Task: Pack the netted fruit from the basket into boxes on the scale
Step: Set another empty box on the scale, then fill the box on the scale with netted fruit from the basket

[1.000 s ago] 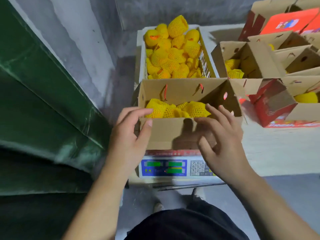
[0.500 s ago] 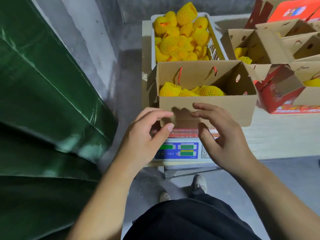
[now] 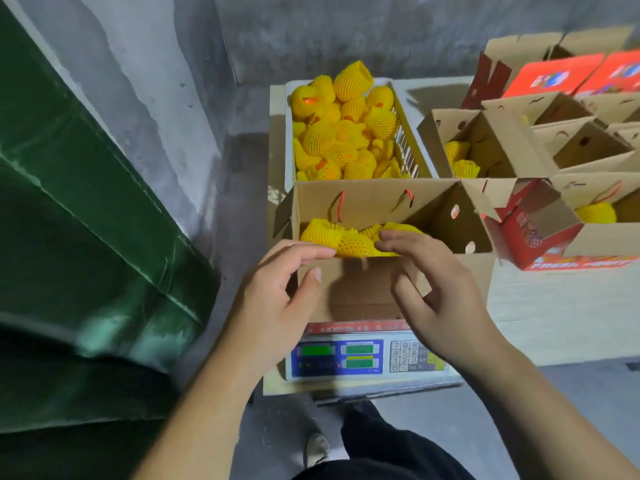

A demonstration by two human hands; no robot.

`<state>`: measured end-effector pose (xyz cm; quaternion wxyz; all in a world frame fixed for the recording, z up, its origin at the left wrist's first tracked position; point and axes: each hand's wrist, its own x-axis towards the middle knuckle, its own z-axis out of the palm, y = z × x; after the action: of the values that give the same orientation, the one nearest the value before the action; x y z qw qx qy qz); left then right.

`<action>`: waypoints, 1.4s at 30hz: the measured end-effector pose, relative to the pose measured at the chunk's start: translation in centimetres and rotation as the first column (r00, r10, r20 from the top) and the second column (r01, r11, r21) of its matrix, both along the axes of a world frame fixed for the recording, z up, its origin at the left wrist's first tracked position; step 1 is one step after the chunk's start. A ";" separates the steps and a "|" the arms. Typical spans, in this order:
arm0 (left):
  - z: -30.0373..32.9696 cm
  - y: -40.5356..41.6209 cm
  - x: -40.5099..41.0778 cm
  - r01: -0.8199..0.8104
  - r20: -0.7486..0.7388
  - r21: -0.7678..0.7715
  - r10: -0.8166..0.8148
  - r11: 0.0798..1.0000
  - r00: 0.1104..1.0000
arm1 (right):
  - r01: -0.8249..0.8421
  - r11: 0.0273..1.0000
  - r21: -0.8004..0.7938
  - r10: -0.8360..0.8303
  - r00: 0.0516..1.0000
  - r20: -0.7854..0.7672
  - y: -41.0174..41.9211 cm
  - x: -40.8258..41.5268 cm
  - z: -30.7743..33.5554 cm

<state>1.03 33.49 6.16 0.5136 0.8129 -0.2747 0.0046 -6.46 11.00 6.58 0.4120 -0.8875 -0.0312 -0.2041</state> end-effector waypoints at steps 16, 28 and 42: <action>1.6 -15.8 25.4 0.236 -0.363 0.465 -0.060 0.853 0.930 | -0.284 0.882 -0.376 -0.102 0.664 -0.741 -18.0 28.1 -1.3; -7.5 -21.7 32.3 0.527 -0.532 0.847 -0.151 -0.074 0.833 | -0.751 0.570 -0.334 -0.118 0.328 -0.937 -18.6 34.1 -7.3; -9.0 -21.9 31.7 0.409 -0.387 0.911 -0.243 0.047 0.890 | -0.725 0.502 -0.472 -0.219 0.421 -0.880 -17.6 33.1 -7.5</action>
<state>32.69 11.62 -2.85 -0.1412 0.8590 -0.3522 -0.3438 26.61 -6.64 -0.93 -0.0711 -0.9133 -0.0677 0.3954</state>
